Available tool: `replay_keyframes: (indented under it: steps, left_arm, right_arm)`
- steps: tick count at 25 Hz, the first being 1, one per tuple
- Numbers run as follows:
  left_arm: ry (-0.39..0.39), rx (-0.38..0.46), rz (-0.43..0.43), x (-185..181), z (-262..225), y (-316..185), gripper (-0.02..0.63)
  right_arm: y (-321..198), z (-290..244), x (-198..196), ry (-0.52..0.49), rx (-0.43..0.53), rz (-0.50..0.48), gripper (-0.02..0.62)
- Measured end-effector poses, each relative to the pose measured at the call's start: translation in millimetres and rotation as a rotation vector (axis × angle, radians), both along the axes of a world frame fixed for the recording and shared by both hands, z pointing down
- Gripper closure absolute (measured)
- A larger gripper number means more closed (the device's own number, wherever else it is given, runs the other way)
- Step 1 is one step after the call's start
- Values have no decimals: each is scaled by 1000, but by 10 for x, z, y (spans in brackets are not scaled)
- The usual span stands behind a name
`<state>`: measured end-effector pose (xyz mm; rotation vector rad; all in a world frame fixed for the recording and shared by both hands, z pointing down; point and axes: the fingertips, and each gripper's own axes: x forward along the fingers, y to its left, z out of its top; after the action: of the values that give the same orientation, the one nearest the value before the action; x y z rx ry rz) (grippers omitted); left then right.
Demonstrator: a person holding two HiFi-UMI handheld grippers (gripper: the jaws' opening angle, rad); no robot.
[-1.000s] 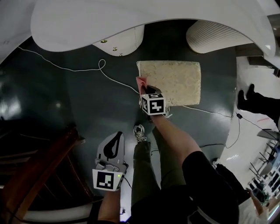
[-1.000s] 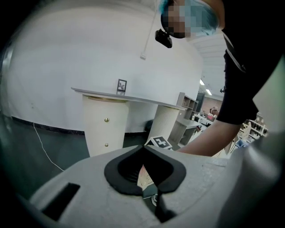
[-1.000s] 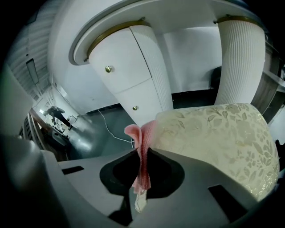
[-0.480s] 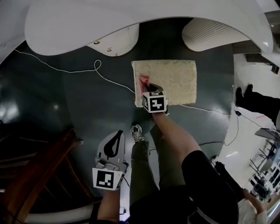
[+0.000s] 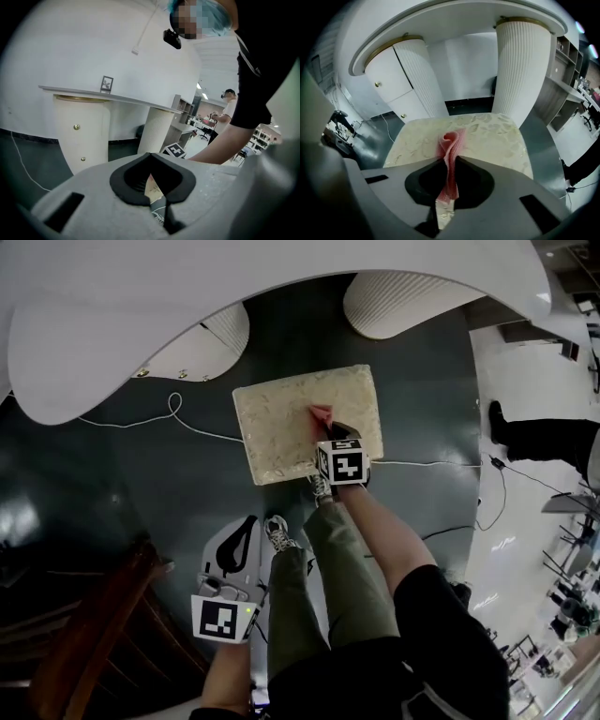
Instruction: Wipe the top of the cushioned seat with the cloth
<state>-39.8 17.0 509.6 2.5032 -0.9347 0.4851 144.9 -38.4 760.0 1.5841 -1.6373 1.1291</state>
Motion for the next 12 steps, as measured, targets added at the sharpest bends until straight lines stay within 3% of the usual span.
replay_keyframes:
  steps: [12]
  left_arm:
    - [12, -4, 136, 973, 13, -293, 589]
  right_arm:
    - [264, -17, 1345, 66, -45, 130, 569]
